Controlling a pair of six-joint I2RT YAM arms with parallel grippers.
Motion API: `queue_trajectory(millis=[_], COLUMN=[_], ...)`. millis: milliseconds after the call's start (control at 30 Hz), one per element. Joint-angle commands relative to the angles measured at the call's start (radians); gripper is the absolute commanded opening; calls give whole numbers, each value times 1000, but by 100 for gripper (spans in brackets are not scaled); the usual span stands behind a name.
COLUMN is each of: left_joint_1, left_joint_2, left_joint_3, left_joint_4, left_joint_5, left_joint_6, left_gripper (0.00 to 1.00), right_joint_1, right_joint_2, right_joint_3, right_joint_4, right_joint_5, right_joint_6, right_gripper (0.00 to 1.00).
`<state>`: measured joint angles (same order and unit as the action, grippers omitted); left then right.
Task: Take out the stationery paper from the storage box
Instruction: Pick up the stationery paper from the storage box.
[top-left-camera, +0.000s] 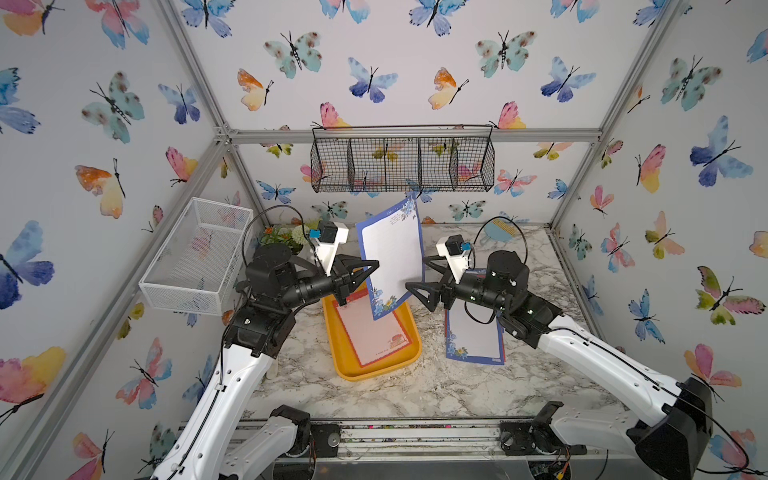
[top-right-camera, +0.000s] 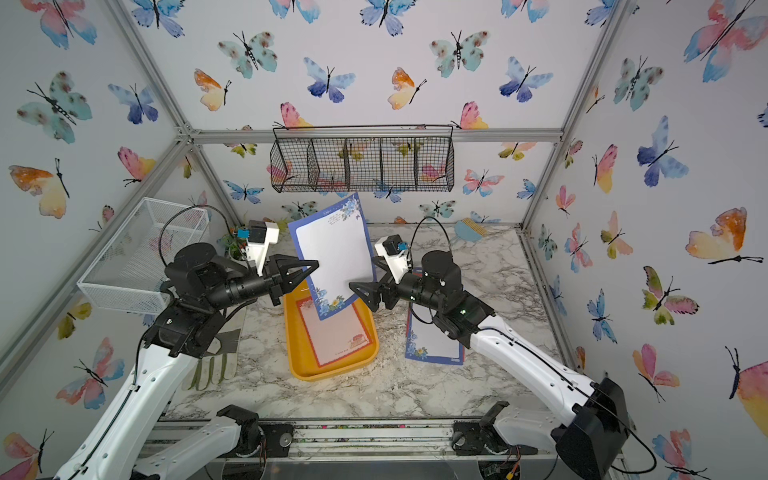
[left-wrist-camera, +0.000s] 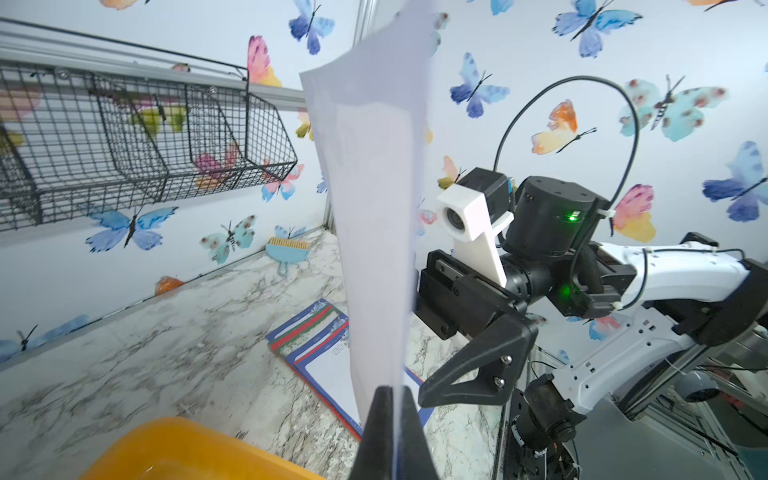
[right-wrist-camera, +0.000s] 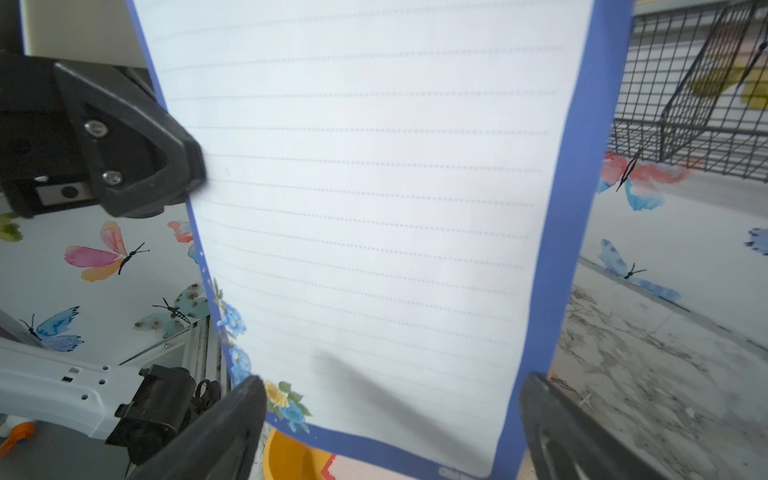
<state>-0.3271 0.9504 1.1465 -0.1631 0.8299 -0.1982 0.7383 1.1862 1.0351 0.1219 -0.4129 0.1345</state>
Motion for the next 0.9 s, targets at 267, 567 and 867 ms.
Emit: queue_trajectory(millis=[267,567,867], left_joint_1=[7,50,67], left_joint_2=[22,84,140], left_joint_3=[15,-8,-23], left_joint_4=[136,228,286], left_joint_5=[202,204,246], left_joint_6=[-33,-102,-142], left_gripper=[0,0,0], right_joint_1=[-89,-131,-163], right_joint_2=[-26,-25,-31], right_joint_3=[74,76,68], right_joint_4=[-27,39,46], right_joint_5=[-110,-287,-372], right_joint_6=[-84,-46,32], right_gripper=[97,37,4])
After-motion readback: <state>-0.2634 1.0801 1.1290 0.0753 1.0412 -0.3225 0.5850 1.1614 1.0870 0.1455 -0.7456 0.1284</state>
